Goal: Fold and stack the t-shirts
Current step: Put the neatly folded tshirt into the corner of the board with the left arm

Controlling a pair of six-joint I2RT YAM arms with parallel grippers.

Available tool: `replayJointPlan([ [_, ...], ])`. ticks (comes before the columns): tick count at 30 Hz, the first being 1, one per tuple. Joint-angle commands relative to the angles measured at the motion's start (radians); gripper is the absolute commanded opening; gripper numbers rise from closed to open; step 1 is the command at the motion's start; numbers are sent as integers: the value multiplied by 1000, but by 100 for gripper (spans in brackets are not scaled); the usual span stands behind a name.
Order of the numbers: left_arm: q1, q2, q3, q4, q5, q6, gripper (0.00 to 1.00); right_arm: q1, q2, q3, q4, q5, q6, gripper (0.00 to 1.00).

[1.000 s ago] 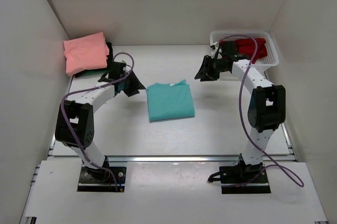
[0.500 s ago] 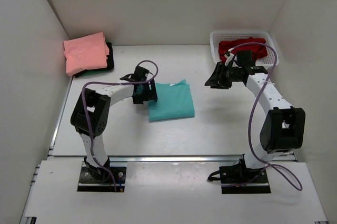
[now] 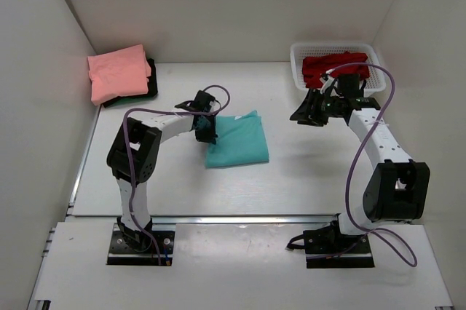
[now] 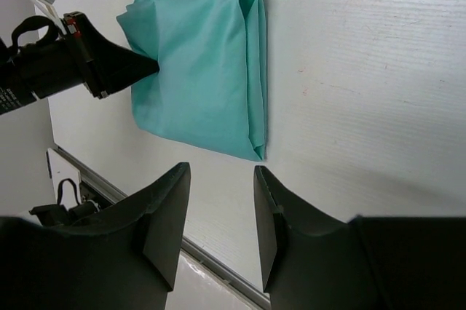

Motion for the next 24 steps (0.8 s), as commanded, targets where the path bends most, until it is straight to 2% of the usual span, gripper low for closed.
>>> replayJointPlan([
  [1, 16, 62, 2, -181, -42, 95, 0, -9, -38, -6, 32, -34, -4, 37],
  [4, 67, 40, 137, -226, -187, 165, 0, -45, -61, -23, 22, -40, -2, 37],
  [10, 183, 141, 548, -348, -312, 303, 0, -106, -165, -59, -60, -14, -21, 35],
  [15, 281, 212, 726, -357, -338, 371, 0, -132, -229, -115, -76, -25, -2, 33],
  [24, 337, 306, 1014, -274, -383, 422, 0, -166, -278, -160, -155, -23, -4, 31],
])
